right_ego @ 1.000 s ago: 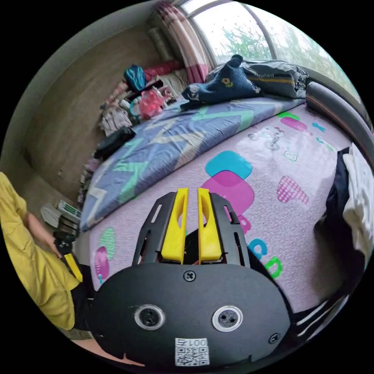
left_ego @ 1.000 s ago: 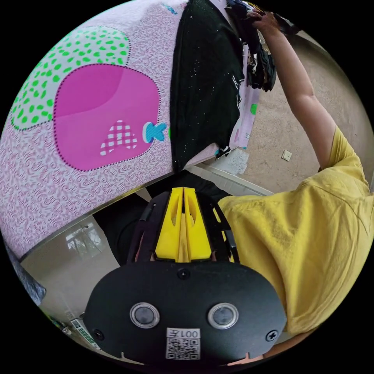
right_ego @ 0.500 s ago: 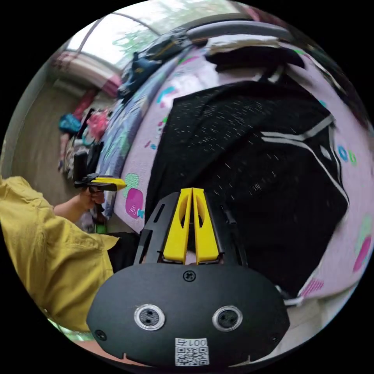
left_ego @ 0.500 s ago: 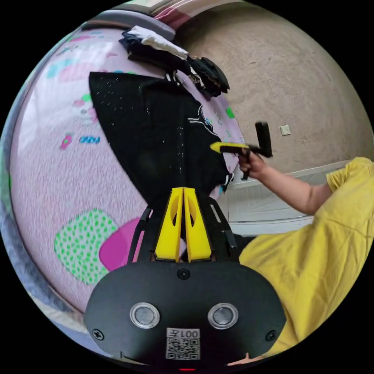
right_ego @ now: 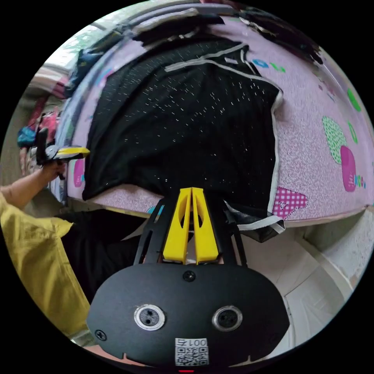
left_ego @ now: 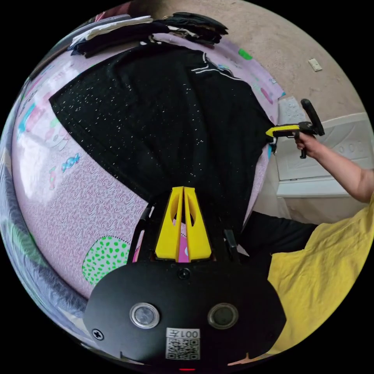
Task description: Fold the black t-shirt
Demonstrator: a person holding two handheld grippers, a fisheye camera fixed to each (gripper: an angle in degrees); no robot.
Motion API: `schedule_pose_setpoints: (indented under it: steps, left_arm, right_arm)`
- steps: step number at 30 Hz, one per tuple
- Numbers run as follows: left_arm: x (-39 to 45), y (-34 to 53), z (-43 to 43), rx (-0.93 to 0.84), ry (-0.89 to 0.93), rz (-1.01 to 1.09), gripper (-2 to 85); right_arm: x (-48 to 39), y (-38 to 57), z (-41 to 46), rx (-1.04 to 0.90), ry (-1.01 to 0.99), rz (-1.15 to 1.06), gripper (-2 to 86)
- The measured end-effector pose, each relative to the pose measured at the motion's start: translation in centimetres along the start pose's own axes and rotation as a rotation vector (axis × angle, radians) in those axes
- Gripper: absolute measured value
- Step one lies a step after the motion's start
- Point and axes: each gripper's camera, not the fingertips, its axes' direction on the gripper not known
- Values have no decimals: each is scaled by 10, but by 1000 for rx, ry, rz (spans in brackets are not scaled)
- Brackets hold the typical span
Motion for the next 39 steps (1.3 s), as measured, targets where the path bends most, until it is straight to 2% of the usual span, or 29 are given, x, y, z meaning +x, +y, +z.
schedule_pose_setpoints:
  steps: [7,13,17,24,27,30,32,34,36,39]
  left_arm:
    - [26,11,-45,-80,-204,-246,-12]
    - [78,39,-77,-21,-165,-405,-12]
    - [104,43,-81,-20,-112,-429,-13]
    - [140,31,-98,-89,-85,-283,-13]
    - [143,30,-112,-99,-86,-252,-13]
    - [140,33,-131,-79,-71,-246,-12]
    - [136,36,-142,-61,-60,-248,-12]
    - [128,40,-155,-37,-40,-261,-12]
    - [121,43,-163,-14,-32,-277,-12]
    - [109,44,-177,27,-6,-301,-13]
  right_arm:
    - [47,55,-32,-28,3,-61,4]
    - [109,75,-72,76,-96,-5,4]
    - [130,68,-87,112,-105,8,4]
    - [137,59,-79,71,-87,27,4]
    - [135,56,-73,7,-59,21,4]
    - [131,66,-68,-146,1,7,5]
    - [129,91,-50,-368,-15,12,5]
    - [125,115,-40,-472,-63,33,5]
    - [122,136,-40,-493,-92,90,4]
    - [119,156,-62,-366,-182,213,4]
